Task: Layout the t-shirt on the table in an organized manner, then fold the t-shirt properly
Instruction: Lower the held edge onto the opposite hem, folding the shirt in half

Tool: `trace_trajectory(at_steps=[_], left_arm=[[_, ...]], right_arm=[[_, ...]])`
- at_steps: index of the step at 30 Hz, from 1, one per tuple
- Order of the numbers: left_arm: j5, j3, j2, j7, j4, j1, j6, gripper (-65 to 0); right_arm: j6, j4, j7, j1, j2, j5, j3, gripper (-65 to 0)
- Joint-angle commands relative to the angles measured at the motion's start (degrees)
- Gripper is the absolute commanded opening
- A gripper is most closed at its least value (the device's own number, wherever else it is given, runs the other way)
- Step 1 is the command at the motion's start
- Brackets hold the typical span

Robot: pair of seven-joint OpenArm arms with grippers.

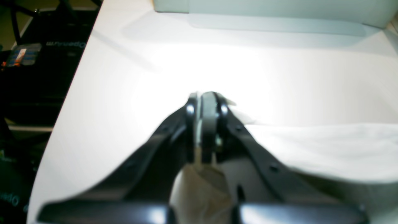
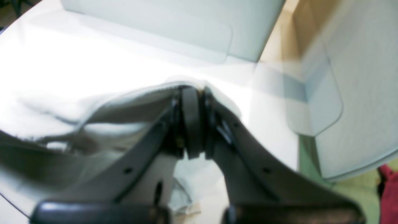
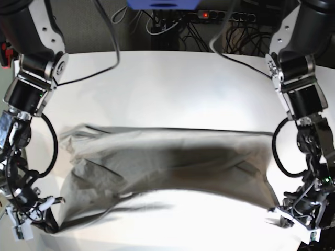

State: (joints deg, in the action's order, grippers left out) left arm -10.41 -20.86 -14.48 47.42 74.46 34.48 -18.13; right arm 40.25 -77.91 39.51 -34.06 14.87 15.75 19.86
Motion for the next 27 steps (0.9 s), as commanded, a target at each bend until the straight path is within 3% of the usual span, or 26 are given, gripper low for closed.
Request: trace_trajectory(at_steps=[1, 8, 10, 13, 17, 22, 24, 27], left_arm=[[0.2, -0.1, -0.7, -1.8, 0.0, 2.0, 0.2, -64.9], [1.1, -0.1, -0.8, -2.5, -1.4, 3.2, 0.2, -63.9], [1.1, -0.1, -0.8, -2.5, -1.4, 3.3, 0.2, -59.9], [1.1, -0.1, -0.8, -2.5, -1.5, 3.5, 0.2, -48.7], [1.1, -0.2, -0.7, -2.5, -5.3, 5.7, 0.2, -29.9], [0.6, -0.6, -2.6, -2.5, -10.9, 8.0, -0.2, -7.3], [0.3, -0.6, -3.2, -1.9, -10.6, 7.8, -0.5, 0.0], [-0.4, -0.6, -3.3, -1.2, -6.5, 3.8, -0.2, 0.0]], right_arm=[[-0.2, 0.2, -1.8, -2.2, 1.2, 0.9, 0.1, -65.0], [-0.2, 0.8, -1.8, -3.4, 2.3, 0.8, 0.1, -65.0], [-0.2, 0.8, -1.8, -3.4, 2.3, 0.8, 0.1, -65.0], [-0.2, 0.8, -1.8, -3.4, 2.2, 0.8, 0.1, -62.8], [-0.2, 3.8, -1.7, -3.5, 2.3, 0.8, -2.3, -49.7], [-0.2, 5.5, -1.7, -3.0, 2.5, 0.8, -5.8, -20.8], [-0.2, 5.0, -1.7, -2.6, 2.5, 0.9, -5.8, -14.1], [-0.2, 3.1, -1.4, -1.8, 2.6, 0.9, -5.7, -10.6]])
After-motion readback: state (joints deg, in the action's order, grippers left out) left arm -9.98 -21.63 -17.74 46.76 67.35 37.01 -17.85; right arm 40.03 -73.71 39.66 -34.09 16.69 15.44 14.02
